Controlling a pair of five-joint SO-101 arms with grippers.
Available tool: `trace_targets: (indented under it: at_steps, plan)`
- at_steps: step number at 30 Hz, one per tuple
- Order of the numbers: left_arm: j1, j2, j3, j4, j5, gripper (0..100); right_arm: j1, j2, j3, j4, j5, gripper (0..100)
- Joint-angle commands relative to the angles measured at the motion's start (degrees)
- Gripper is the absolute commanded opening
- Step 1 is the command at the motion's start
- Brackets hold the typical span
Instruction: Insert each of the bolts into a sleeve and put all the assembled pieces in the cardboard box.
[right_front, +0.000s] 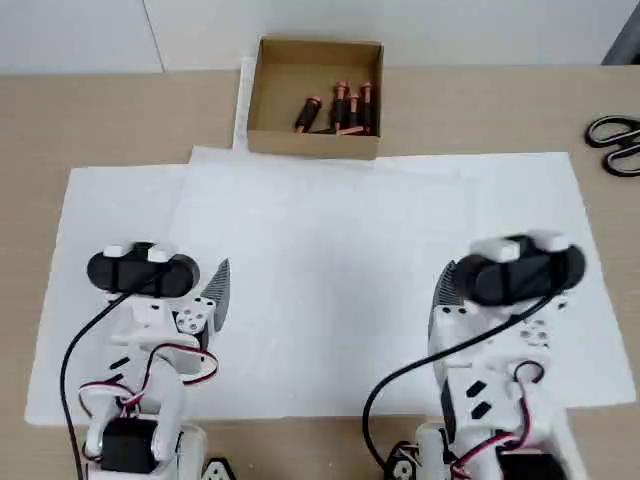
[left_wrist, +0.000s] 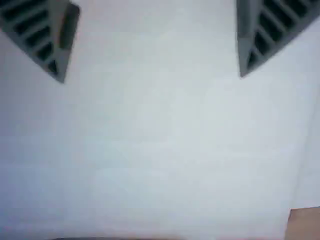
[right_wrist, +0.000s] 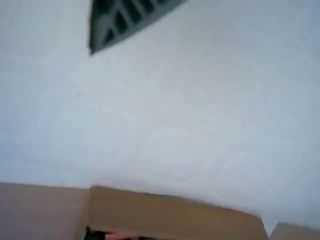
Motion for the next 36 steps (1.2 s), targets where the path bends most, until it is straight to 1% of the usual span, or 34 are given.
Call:
trace_targets:
  at_steps: [1, 3, 5, 10, 21, 36]
  plan:
    - [-0.09, -0.79, 3.47, -3.78, -0.09, 21, 0.48, -7.78, 11.60, -4.62, 0.62, 15.9]
    - [-0.18, -0.79, 5.93, -4.66, -0.09, 21, 0.48, -11.38, 18.11, -5.58, 0.62, 15.9]
    - [-0.44, -0.79, 7.87, -5.27, -0.09, 21, 0.57, -11.74, 22.51, -6.73, 0.62, 15.9]
    - [-0.97, -0.79, 12.53, -5.45, 0.00, 21, 0.48, -11.12, 28.92, -9.19, 0.53, 15.9]
    - [-0.97, -0.70, 12.62, -5.19, 0.00, 21, 0.31, -11.12, 40.79, -9.10, 0.18, 15.9]
    - [-0.97, -0.70, 12.62, -5.19, 0.00, 21, 0.13, -11.12, 41.76, -10.33, 0.18, 15.9]
